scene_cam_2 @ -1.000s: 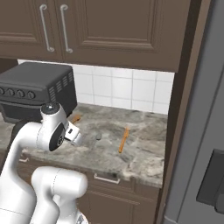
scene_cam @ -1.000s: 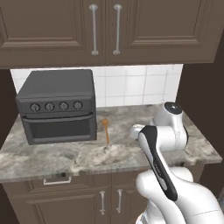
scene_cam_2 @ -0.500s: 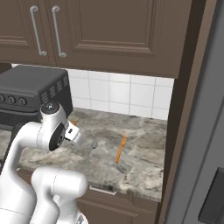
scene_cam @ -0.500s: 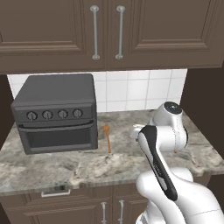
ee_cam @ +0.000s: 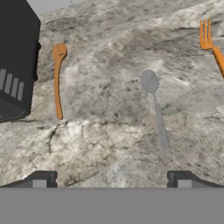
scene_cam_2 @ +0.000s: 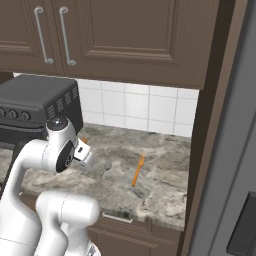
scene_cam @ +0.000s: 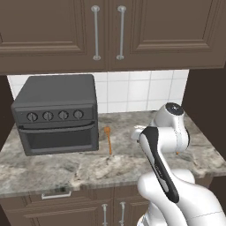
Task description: Organize the utensils by type. Pick up the wooden spoons from the counter and place them in the open cabinet. Then pick up the metallic utensils from the counter and place them in the open drawer.
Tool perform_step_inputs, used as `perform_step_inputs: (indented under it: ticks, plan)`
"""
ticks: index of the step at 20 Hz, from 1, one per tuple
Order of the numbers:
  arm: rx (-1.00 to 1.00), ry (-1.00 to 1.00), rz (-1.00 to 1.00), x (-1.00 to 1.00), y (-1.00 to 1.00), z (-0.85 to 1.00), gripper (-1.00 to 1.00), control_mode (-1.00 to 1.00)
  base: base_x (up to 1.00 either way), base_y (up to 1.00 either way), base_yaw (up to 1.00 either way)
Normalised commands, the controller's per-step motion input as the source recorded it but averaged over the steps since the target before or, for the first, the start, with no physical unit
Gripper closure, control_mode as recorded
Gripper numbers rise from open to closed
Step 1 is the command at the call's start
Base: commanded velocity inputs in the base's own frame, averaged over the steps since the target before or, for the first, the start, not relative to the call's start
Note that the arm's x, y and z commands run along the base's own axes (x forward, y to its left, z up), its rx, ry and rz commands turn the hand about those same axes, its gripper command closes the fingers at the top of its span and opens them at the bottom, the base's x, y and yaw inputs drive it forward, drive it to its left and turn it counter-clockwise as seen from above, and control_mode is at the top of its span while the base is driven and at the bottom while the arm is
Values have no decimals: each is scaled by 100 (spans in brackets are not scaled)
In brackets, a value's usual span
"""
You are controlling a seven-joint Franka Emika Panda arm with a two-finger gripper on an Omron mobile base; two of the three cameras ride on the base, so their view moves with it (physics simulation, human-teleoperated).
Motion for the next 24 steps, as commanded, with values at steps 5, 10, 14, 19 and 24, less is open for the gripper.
perform_step_inputs:
  ticks: [5,10,14,19,24]
  plan:
    - [0,0,0,0,0,0,-100,100,0,0,0]
    - [0,0,0,0,0,0,-100,100,0,0,0]
    - [0,0,0,0,0,0,-100,-100,0,0,0]
    - [0,0,0,0,0,0,-100,-100,0,0,0]
    - [0,0,0,0,0,0,-100,-100,0,0,0]
